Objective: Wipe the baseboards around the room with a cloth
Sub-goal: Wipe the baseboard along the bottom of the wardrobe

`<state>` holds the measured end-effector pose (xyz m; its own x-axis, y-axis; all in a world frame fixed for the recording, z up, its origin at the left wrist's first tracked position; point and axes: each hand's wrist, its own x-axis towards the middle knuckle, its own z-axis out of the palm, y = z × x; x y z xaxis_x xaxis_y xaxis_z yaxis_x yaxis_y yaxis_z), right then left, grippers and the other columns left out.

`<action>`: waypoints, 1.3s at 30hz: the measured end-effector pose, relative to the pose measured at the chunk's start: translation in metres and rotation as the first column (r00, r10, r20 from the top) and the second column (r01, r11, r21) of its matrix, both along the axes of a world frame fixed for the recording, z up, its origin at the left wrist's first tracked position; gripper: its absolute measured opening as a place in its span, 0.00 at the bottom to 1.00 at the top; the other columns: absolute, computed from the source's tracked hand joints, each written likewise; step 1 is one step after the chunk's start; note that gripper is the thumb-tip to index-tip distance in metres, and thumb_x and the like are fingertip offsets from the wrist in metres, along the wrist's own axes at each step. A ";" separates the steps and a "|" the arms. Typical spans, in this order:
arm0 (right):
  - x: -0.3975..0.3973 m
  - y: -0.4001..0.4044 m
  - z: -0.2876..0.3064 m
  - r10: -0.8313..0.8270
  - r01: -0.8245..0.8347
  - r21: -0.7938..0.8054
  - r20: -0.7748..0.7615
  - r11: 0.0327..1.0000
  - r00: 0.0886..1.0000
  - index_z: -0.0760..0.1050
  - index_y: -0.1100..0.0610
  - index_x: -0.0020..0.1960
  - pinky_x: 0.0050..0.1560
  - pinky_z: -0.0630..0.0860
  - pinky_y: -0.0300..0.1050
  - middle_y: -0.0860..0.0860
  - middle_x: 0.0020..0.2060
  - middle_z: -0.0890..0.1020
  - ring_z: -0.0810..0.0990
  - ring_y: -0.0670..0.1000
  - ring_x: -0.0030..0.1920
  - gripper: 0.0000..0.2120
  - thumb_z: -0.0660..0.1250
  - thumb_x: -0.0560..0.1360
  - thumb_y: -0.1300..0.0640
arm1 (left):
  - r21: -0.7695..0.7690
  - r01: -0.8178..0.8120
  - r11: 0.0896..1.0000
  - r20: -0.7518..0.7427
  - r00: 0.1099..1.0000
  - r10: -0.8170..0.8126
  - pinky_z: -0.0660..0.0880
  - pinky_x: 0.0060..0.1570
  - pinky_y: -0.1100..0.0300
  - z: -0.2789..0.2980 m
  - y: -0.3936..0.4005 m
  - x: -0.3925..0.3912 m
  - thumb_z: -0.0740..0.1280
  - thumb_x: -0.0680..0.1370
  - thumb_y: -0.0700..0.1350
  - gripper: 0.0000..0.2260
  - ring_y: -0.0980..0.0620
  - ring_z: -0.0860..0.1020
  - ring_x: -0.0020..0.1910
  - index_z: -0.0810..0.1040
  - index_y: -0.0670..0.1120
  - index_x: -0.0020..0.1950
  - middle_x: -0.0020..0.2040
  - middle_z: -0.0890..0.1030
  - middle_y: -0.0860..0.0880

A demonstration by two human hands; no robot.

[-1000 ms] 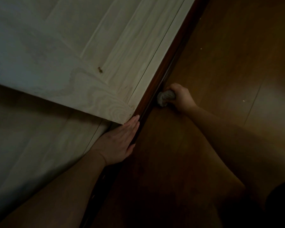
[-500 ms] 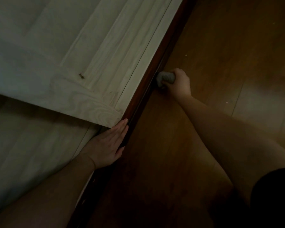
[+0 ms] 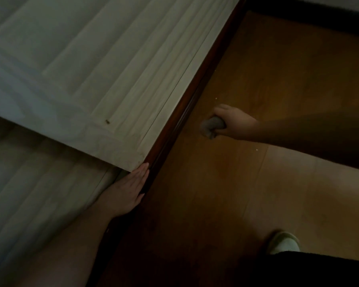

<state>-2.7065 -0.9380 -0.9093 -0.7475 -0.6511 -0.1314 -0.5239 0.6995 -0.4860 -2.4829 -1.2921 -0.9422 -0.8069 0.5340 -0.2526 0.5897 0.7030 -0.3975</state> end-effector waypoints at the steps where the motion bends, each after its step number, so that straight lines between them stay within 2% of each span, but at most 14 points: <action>1: -0.001 0.012 0.003 -0.014 0.014 -0.030 -0.016 0.999 1.000 0.72 0.52 0.59 0.48 0.67 0.40 0.46 0.51 0.71 0.70 0.45 0.49 0.19 0.76 0.72 0.52 | 0.004 -0.013 1.000 0.012 1.000 0.013 0.39 0.78 0.46 -0.001 0.000 -0.001 0.45 0.84 0.54 0.31 0.37 0.49 0.79 0.56 0.31 0.77 0.77 0.54 0.30; 3: -0.001 0.032 0.000 -0.057 0.055 -0.076 -0.018 0.996 0.998 0.72 0.50 0.58 0.46 0.66 0.35 0.44 0.49 0.71 0.71 0.43 0.47 0.17 0.75 0.73 0.51 | 0.020 -0.018 1.000 0.036 0.999 0.017 0.42 0.78 0.45 -0.006 -0.002 -0.003 0.45 0.84 0.53 0.30 0.37 0.49 0.79 0.57 0.30 0.76 0.77 0.53 0.30; 6: 0.001 0.048 -0.030 -0.123 0.130 -0.138 0.057 0.982 0.991 0.74 0.52 0.61 0.50 0.69 0.38 0.48 0.53 0.76 0.76 0.48 0.52 0.18 0.73 0.75 0.51 | 0.016 -0.030 0.999 0.056 0.998 0.029 0.40 0.78 0.46 -0.011 -0.002 -0.005 0.49 0.83 0.53 0.30 0.39 0.47 0.80 0.60 0.31 0.76 0.78 0.55 0.32; 9: 0.000 0.046 -0.069 -0.174 0.202 -0.188 0.153 0.961 0.973 0.71 0.51 0.68 0.58 0.71 0.42 0.50 0.61 0.75 0.74 0.49 0.59 0.22 0.71 0.77 0.52 | 0.007 -0.057 0.998 0.073 0.996 0.057 0.39 0.78 0.48 -0.019 -0.004 -0.004 0.51 0.82 0.53 0.30 0.42 0.47 0.80 0.60 0.33 0.77 0.80 0.52 0.34; 11: -0.008 0.036 -0.096 -0.149 0.181 -0.184 0.175 0.966 0.973 0.70 0.53 0.69 0.60 0.73 0.48 0.53 0.60 0.75 0.75 0.52 0.59 0.22 0.71 0.76 0.53 | -0.038 -0.026 0.999 0.044 0.999 0.028 0.38 0.78 0.46 -0.024 -0.007 -0.003 0.52 0.83 0.52 0.30 0.39 0.47 0.80 0.56 0.32 0.78 0.80 0.49 0.33; 14: -0.027 0.019 -0.128 -0.089 0.126 -0.197 0.188 0.972 0.978 0.71 0.54 0.68 0.58 0.72 0.46 0.54 0.58 0.74 0.75 0.54 0.58 0.22 0.71 0.76 0.53 | -0.103 -0.027 0.994 0.030 0.999 0.030 0.37 0.77 0.43 -0.026 -0.002 0.001 0.54 0.83 0.50 0.31 0.36 0.46 0.79 0.53 0.30 0.77 0.79 0.48 0.30; 16: -0.038 0.014 -0.148 -0.068 0.100 -0.186 0.173 0.977 0.983 0.70 0.56 0.69 0.60 0.70 0.45 0.55 0.60 0.74 0.74 0.55 0.60 0.23 0.70 0.77 0.52 | -0.064 -0.081 0.995 -0.031 0.996 0.079 0.40 0.78 0.44 -0.026 0.016 0.002 0.53 0.84 0.47 0.27 0.36 0.48 0.79 0.55 0.31 0.78 0.79 0.51 0.31; 18: -0.044 0.015 -0.167 -0.075 0.094 -0.171 0.115 0.981 0.991 0.69 0.57 0.70 0.64 0.68 0.46 0.56 0.64 0.74 0.73 0.57 0.64 0.23 0.69 0.78 0.50 | 0.026 -0.189 0.982 -0.021 0.982 0.189 0.47 0.78 0.43 -0.023 0.050 -0.009 0.52 0.83 0.46 0.26 0.36 0.54 0.79 0.57 0.33 0.78 0.78 0.55 0.32; 21: -0.047 0.015 -0.183 -0.071 0.074 -0.188 0.024 0.979 0.997 0.70 0.57 0.70 0.67 0.69 0.51 0.57 0.67 0.73 0.72 0.58 0.66 0.24 0.68 0.78 0.49 | 0.100 -0.328 0.940 -0.013 0.944 0.330 0.57 0.76 0.41 -0.010 0.102 -0.064 0.52 0.82 0.44 0.26 0.37 0.59 0.77 0.57 0.35 0.79 0.78 0.58 0.33; 22: -0.047 0.015 -0.183 -0.072 0.075 -0.192 0.023 0.979 0.997 0.70 0.58 0.70 0.67 0.69 0.51 0.57 0.67 0.73 0.73 0.58 0.66 0.24 0.68 0.78 0.49 | 0.096 -0.383 0.919 0.009 0.923 0.384 0.57 0.76 0.41 -0.002 0.116 -0.085 0.51 0.81 0.45 0.27 0.37 0.59 0.78 0.54 0.36 0.79 0.78 0.58 0.34; 24: -0.048 0.016 -0.180 -0.075 0.080 -0.185 0.035 0.979 0.997 0.70 0.58 0.70 0.67 0.69 0.51 0.57 0.67 0.73 0.73 0.59 0.66 0.24 0.69 0.77 0.50 | 0.009 -0.423 0.906 0.015 0.906 0.423 0.47 0.78 0.43 0.007 0.133 -0.120 0.47 0.82 0.46 0.28 0.38 0.52 0.79 0.45 0.37 0.79 0.80 0.53 0.35; 26: -0.050 0.017 -0.177 -0.045 0.054 -0.178 0.053 0.983 0.998 0.69 0.58 0.70 0.68 0.68 0.51 0.57 0.68 0.73 0.72 0.59 0.67 0.25 0.69 0.77 0.50 | -0.111 -0.410 0.905 0.036 0.909 0.416 0.39 0.76 0.44 0.018 0.140 -0.145 0.44 0.83 0.48 0.28 0.39 0.46 0.80 0.40 0.37 0.79 0.81 0.47 0.36; 33: -0.054 0.016 -0.169 -0.004 0.026 -0.164 0.131 0.986 0.991 0.68 0.58 0.72 0.70 0.67 0.53 0.58 0.69 0.72 0.71 0.60 0.69 0.27 0.69 0.77 0.48 | -0.364 -0.338 0.868 0.072 0.919 0.388 0.36 0.76 0.44 0.040 0.128 -0.175 0.43 0.85 0.52 0.29 0.39 0.43 0.80 0.37 0.35 0.78 0.80 0.43 0.36; 39: -0.053 0.018 -0.171 -0.013 0.048 -0.230 0.154 0.972 0.988 0.71 0.57 0.69 0.68 0.70 0.50 0.56 0.66 0.74 0.72 0.56 0.67 0.31 0.66 0.73 0.39 | -0.424 -0.276 0.863 -0.063 0.959 0.276 0.34 0.75 0.42 0.015 0.119 -0.190 0.41 0.83 0.60 0.35 0.38 0.40 0.79 0.39 0.31 0.76 0.79 0.39 0.33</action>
